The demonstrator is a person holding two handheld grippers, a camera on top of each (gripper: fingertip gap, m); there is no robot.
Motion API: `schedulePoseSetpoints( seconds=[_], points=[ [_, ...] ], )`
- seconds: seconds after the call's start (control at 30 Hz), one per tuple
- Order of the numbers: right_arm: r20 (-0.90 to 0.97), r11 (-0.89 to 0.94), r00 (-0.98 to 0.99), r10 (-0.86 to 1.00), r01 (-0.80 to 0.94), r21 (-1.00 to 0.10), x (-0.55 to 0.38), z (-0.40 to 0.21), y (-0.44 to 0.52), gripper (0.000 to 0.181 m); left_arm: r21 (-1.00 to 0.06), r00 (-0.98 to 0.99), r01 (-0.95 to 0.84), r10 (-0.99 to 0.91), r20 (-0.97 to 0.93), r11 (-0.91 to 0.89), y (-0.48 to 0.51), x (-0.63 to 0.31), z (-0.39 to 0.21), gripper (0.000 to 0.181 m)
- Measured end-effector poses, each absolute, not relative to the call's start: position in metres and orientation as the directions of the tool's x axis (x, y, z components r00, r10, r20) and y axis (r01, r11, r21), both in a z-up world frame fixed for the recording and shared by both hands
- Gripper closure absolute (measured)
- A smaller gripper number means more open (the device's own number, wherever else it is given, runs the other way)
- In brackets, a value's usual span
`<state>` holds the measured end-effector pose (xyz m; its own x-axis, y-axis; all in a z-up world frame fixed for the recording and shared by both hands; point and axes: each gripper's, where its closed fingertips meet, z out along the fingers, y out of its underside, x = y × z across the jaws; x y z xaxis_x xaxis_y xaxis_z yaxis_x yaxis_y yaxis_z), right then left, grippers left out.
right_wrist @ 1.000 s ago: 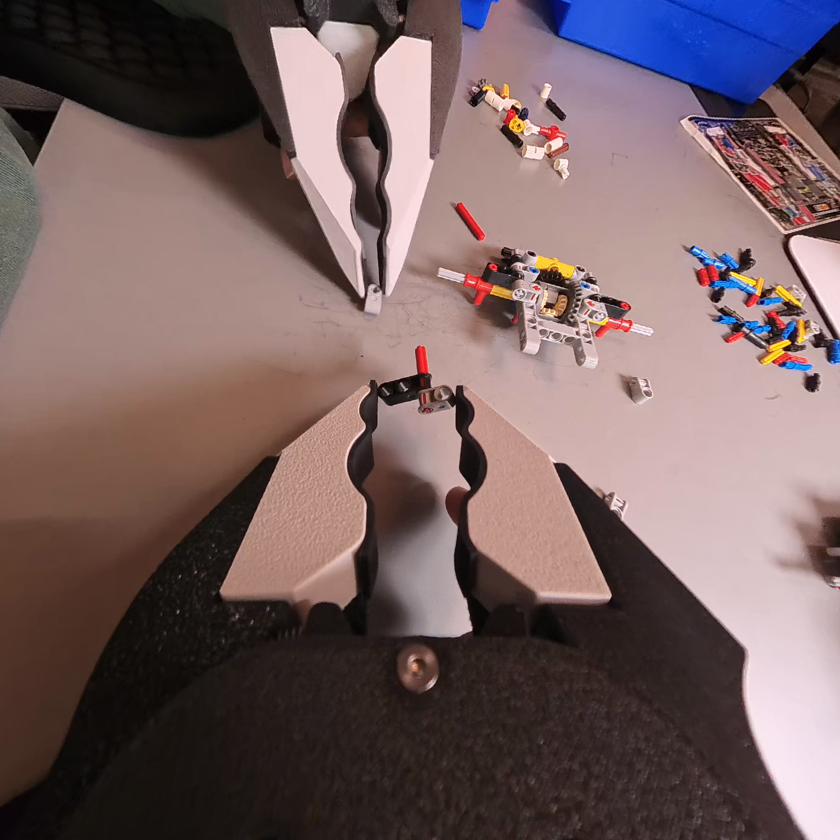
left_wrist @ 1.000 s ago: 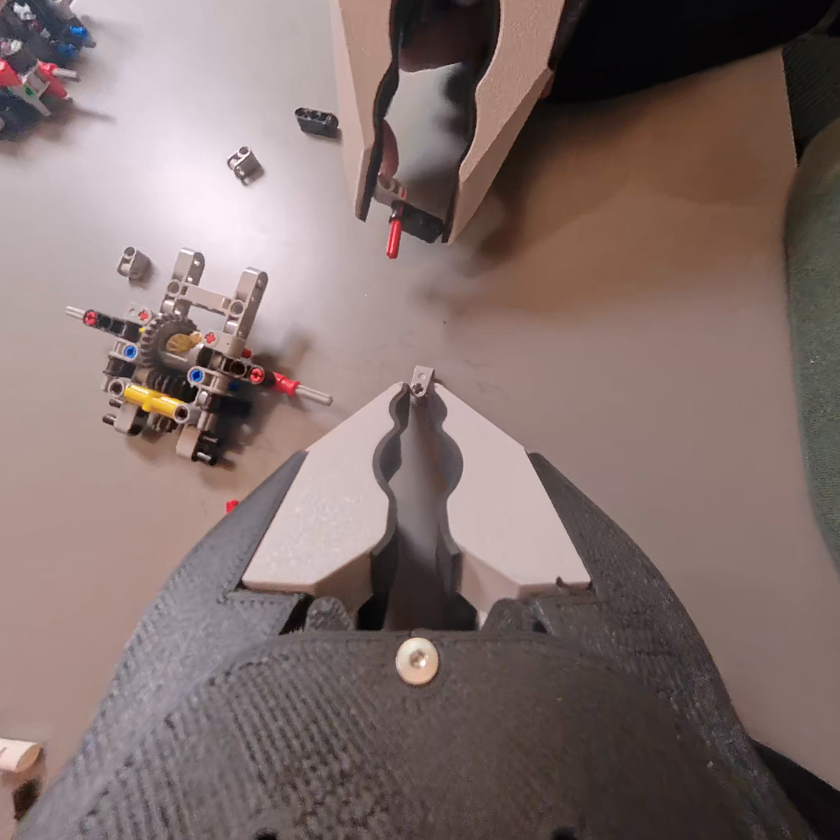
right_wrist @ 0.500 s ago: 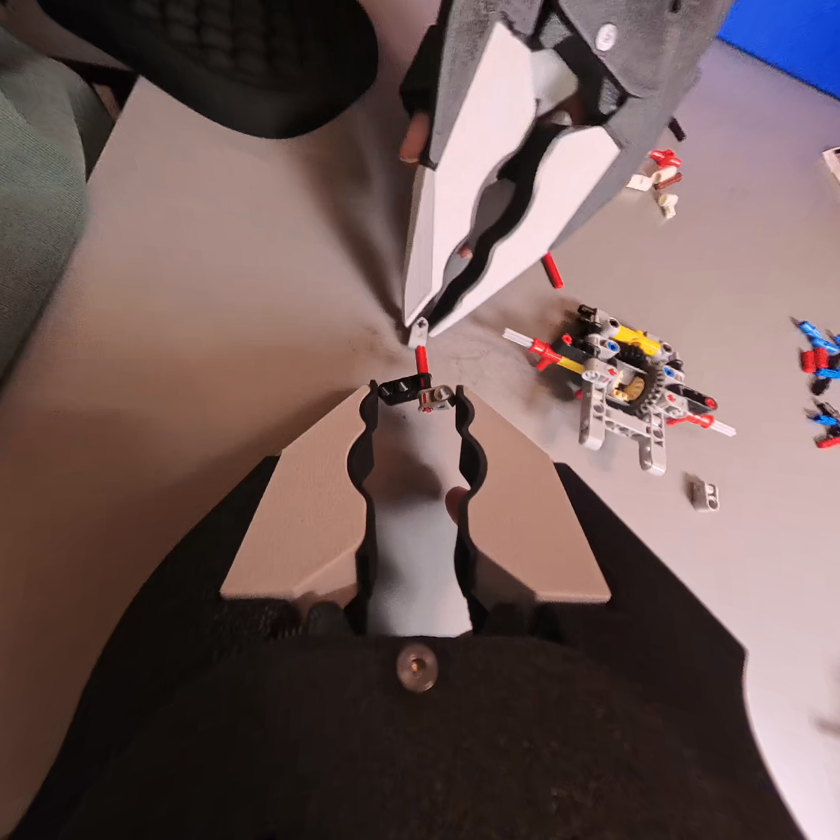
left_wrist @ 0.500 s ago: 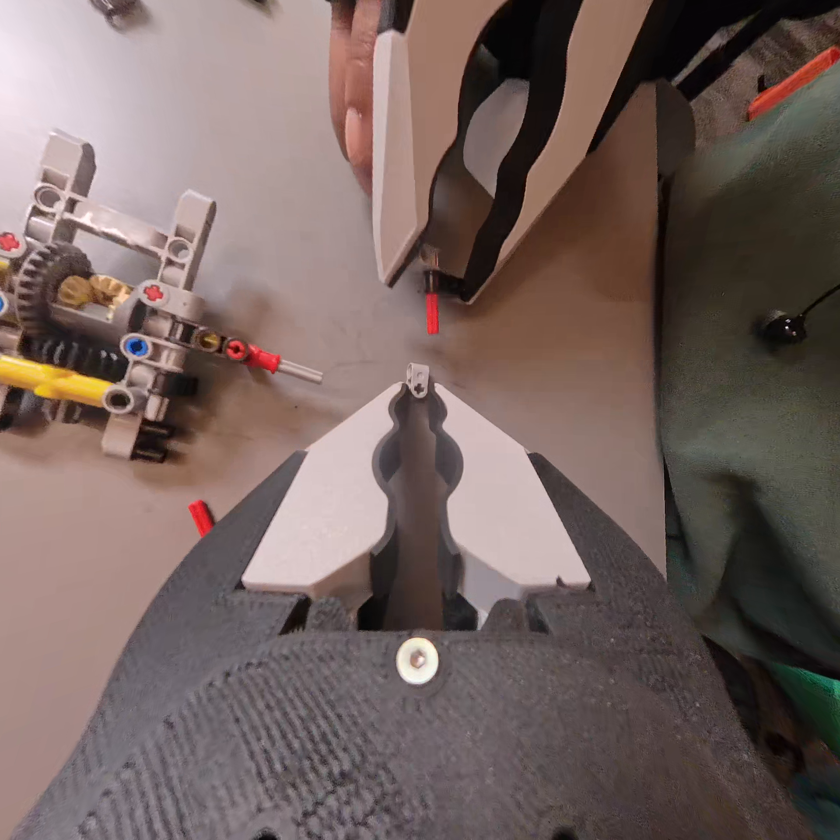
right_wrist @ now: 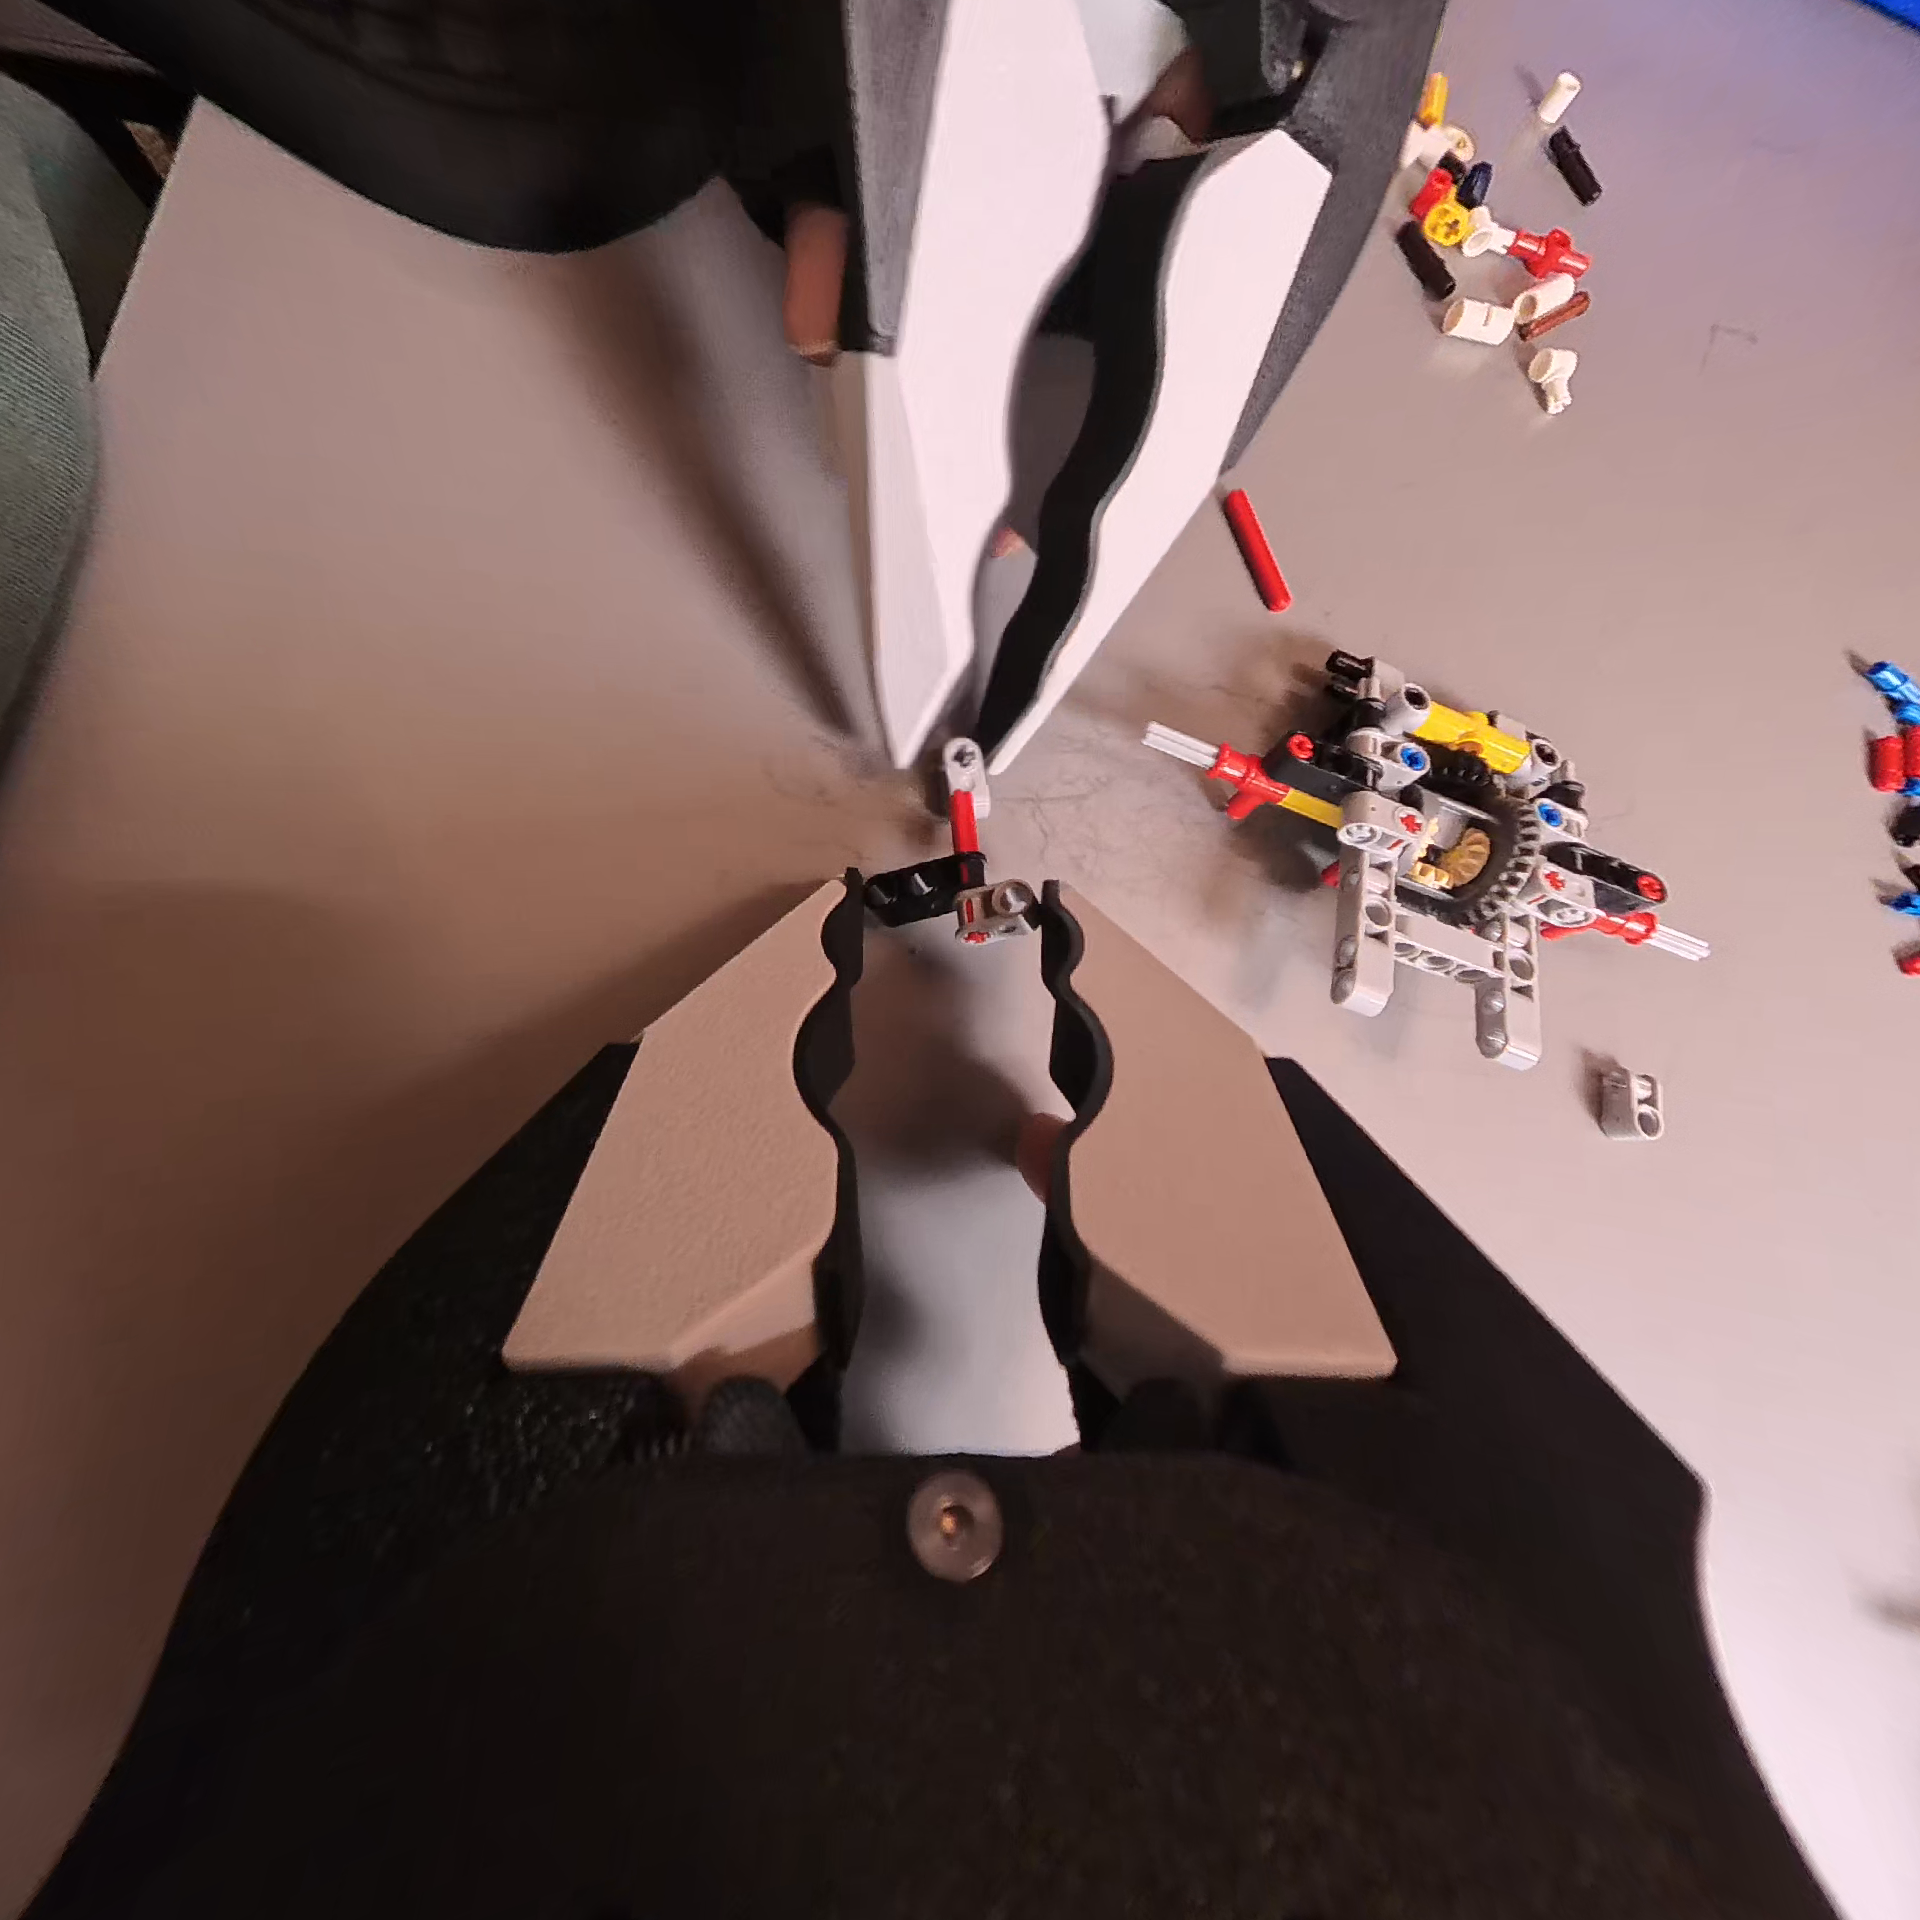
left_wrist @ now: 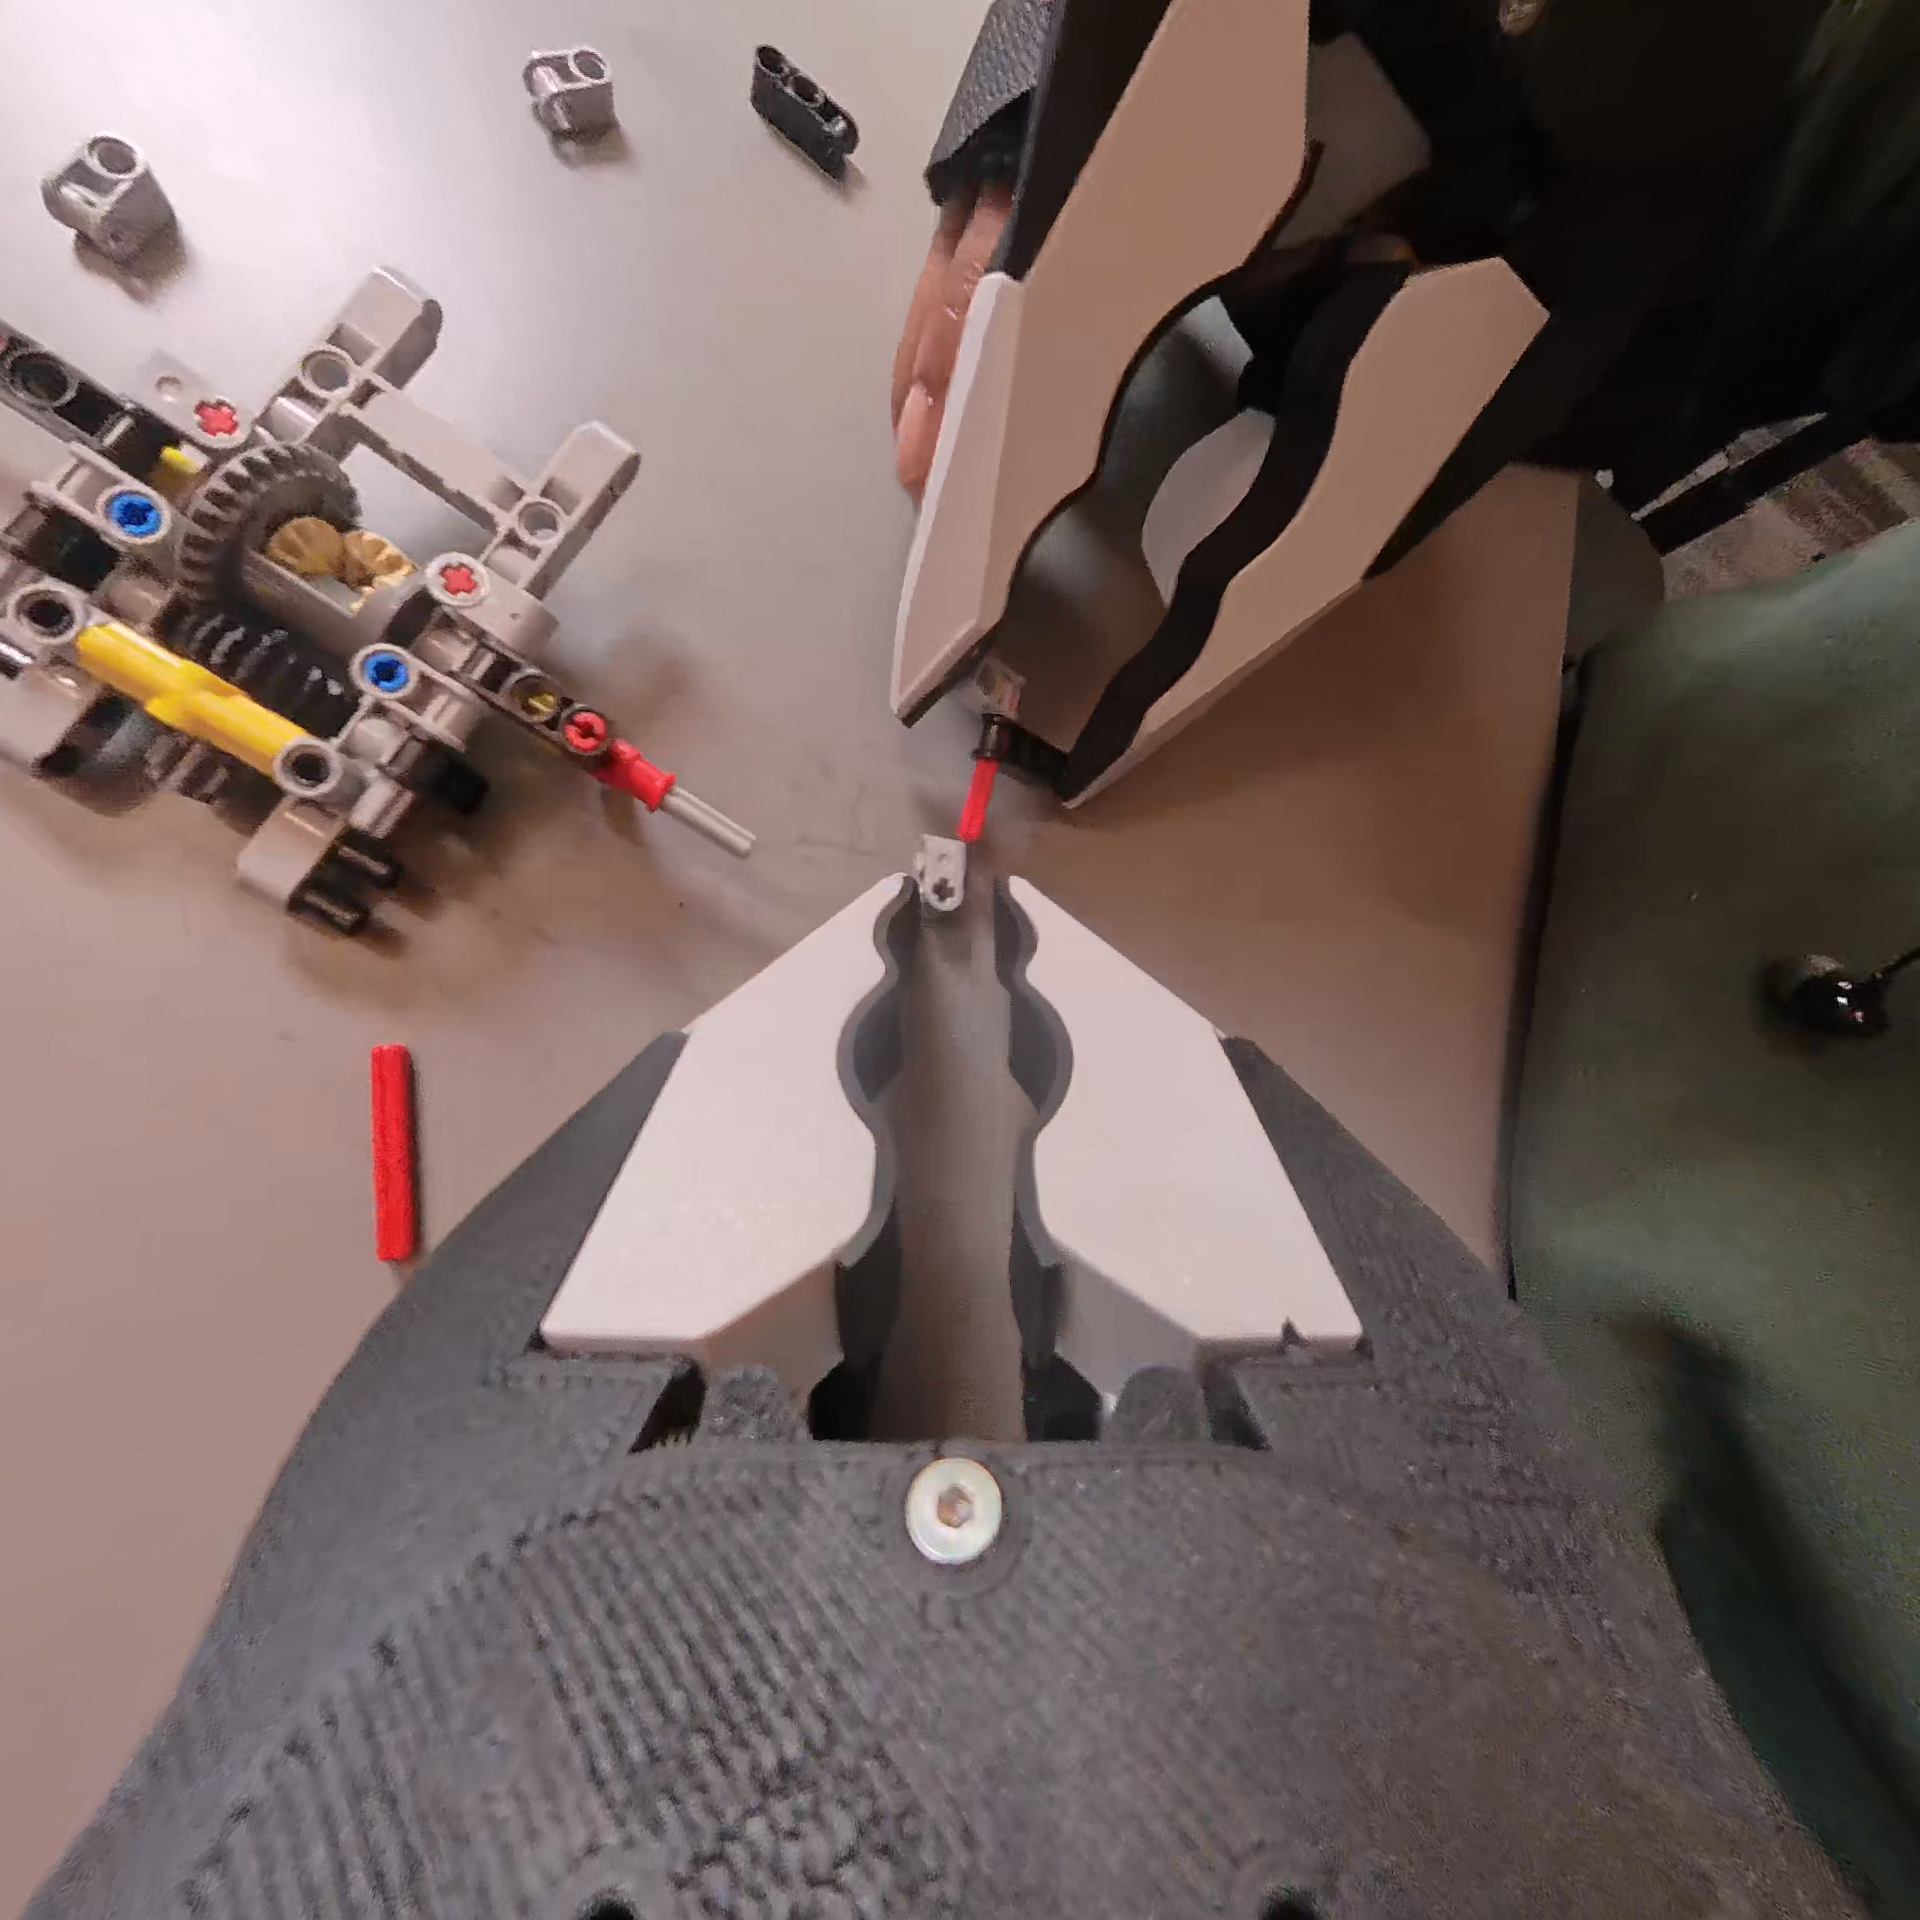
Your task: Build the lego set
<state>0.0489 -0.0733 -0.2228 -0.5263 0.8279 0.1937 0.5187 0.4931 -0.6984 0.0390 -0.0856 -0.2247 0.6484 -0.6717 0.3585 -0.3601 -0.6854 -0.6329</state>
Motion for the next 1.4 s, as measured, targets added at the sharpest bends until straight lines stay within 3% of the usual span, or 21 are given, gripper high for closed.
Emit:
schedulePoseSetpoints(
  seconds=[0.1,0.2,0.37,0.6,0.73,1.03,1.2,1.4],
  points=[
    [0.221,0.501,-0.503,0.836,0.534,-0.682,0.047,-0.224,-0.068,0.149,-0.638,0.600,-0.394,-0.711,0.367,-0.662,-0.099,0.049,-0.223,0.159],
    [0.228,0.492,-0.482,0.846,0.538,-0.685,0.047,-0.224,-0.064,0.149,-0.654,0.550,-0.445,-0.763,0.339,-0.612,-0.108,0.051,-0.222,0.162],
    [0.192,0.461,-0.481,0.855,0.538,-0.706,0.052,-0.222,-0.064,0.149,-0.686,0.642,-0.447,-0.740,0.200,-0.574,-0.087,0.030,-0.224,0.165],
    [0.171,0.443,-0.477,0.862,0.546,-0.711,0.057,-0.221,-0.062,0.149,-0.704,0.575,-0.574,-0.818,0.017,-0.418,-0.081,0.042,-0.225,0.160],
    [0.161,0.432,-0.474,0.865,0.543,-0.720,0.059,-0.221,-0.063,0.149,-0.692,0.556,-0.599,-0.831,0.004,-0.404,-0.082,0.045,-0.229,0.168],
    [0.157,0.428,-0.478,0.864,0.536,-0.727,0.061,-0.220,-0.065,0.149,-0.708,0.593,-0.555,-0.805,0.032,-0.437,-0.085,0.028,-0.225,0.164],
    [0.159,0.427,-0.475,0.866,0.535,-0.729,0.061,-0.220,-0.064,0.149,-0.770,0.573,-0.511,-0.819,0.027,-0.383,-0.083,0.041,-0.209,0.179],
    [0.164,0.425,-0.466,0.870,0.538,-0.728,0.062,-0.220,-0.062,0.149,-0.740,0.535,-0.570,-0.845,-0.005,-0.357,-0.088,0.049,-0.222,0.181]
  ],
)
